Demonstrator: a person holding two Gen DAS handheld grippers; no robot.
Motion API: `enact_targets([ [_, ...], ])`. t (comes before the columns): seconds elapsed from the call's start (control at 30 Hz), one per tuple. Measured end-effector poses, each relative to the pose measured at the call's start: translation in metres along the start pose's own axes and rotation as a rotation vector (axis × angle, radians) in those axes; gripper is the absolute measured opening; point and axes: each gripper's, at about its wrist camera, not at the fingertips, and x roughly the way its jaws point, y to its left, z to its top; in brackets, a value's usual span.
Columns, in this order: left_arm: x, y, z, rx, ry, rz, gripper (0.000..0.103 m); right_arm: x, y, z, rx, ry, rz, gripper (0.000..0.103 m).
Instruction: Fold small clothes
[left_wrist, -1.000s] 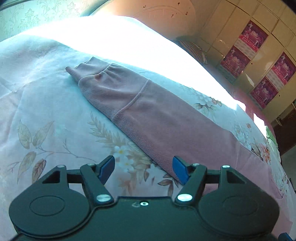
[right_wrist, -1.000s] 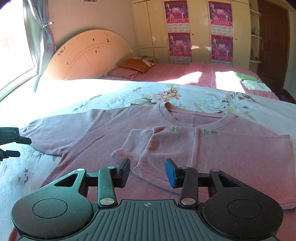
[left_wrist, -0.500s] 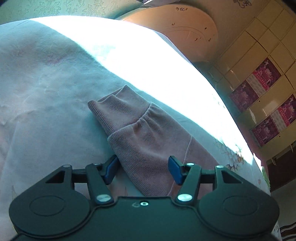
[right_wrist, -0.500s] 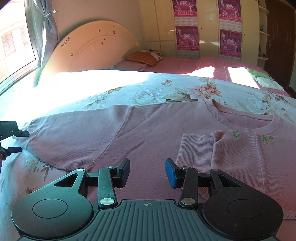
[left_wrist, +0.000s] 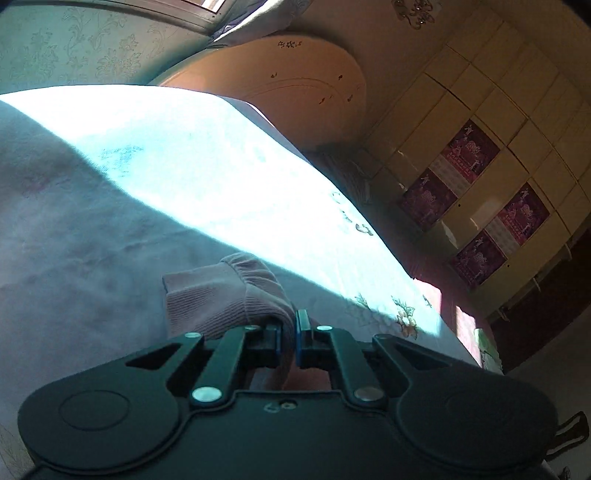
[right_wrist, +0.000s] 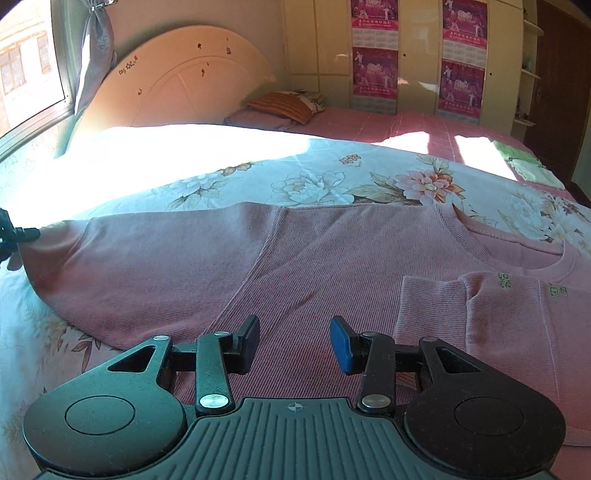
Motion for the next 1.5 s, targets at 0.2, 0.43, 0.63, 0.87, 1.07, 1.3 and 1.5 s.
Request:
enact_targets([
  [0.2,-0.019,-0.102,-0.021,0.218,0.024,-0.190,0.006,-0.006,-0.014,-0.005,0.049,-0.026,0.035,0.042],
  [0.43,-0.015,-0.212,-0.110,0.399,0.166,-0.392,0.006,-0.067,-0.087,-0.010,0.134,-0.108,-0.044,0.042],
  [0.63,0.002,-0.266,-0.218,0.638,0.366,-0.467,0.015,-0.106,-0.166,-0.042,0.210,-0.085,-0.164,0.042],
  [0.87,-0.011,-0.262,-0.247,0.806,0.411,-0.404,0.080,-0.127,-0.200,-0.062,0.282,-0.083,-0.123,0.042],
  [1.07,-0.045,-0.228,-0.204,0.780,0.279,-0.287,0.083,-0.125,-0.166,-0.055,0.229,-0.101,-0.028,0.043],
  [1.3,-0.023,-0.161,-0.147,0.581,0.228,-0.018,0.080,-0.091,-0.093,-0.042,-0.016,-0.120,0.002,0.070],
  [1.5,-0.012,-0.135,-0.141,0.531,0.235,0.019,0.080,-0.050,-0.061,-0.037,-0.204,-0.110,-0.121,0.070],
])
